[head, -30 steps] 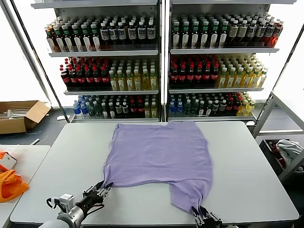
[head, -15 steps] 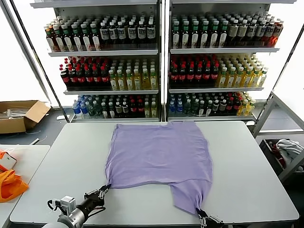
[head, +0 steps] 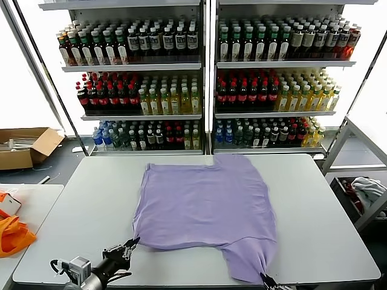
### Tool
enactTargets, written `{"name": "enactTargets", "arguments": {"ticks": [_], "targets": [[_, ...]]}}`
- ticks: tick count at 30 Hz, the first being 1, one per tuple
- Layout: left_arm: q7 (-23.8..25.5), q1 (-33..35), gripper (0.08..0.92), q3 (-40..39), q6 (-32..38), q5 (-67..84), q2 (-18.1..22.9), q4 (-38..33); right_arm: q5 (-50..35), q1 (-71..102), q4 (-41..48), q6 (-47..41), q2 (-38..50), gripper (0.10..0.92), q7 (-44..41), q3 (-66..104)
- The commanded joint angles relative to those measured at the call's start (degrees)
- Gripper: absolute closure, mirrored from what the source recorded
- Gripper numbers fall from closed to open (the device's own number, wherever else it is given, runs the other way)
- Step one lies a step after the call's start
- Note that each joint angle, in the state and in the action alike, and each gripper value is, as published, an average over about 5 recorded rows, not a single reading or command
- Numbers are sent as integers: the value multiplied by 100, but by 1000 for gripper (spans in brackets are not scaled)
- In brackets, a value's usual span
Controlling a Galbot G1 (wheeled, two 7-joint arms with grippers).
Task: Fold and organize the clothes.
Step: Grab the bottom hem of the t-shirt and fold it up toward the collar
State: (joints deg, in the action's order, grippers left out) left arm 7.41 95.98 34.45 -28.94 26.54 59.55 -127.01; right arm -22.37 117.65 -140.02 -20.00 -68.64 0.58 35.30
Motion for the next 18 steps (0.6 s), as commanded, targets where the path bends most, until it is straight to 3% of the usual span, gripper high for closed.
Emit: {"name": "enactTargets", "arguments": {"ticks": [1,12,18], "targets": [[65,111,912,101,23,-93,-158,-350,-115,113,-288,274,-29,917,8,127],[117,-1523,912,-68,-88,496,-172,722,-1117,-2567,888,403,334,917,656,16],[12,-1995,912,-329,-312,1054,-297,1088,-1397,-3441,1703,482,702,917,894,-190]]}}
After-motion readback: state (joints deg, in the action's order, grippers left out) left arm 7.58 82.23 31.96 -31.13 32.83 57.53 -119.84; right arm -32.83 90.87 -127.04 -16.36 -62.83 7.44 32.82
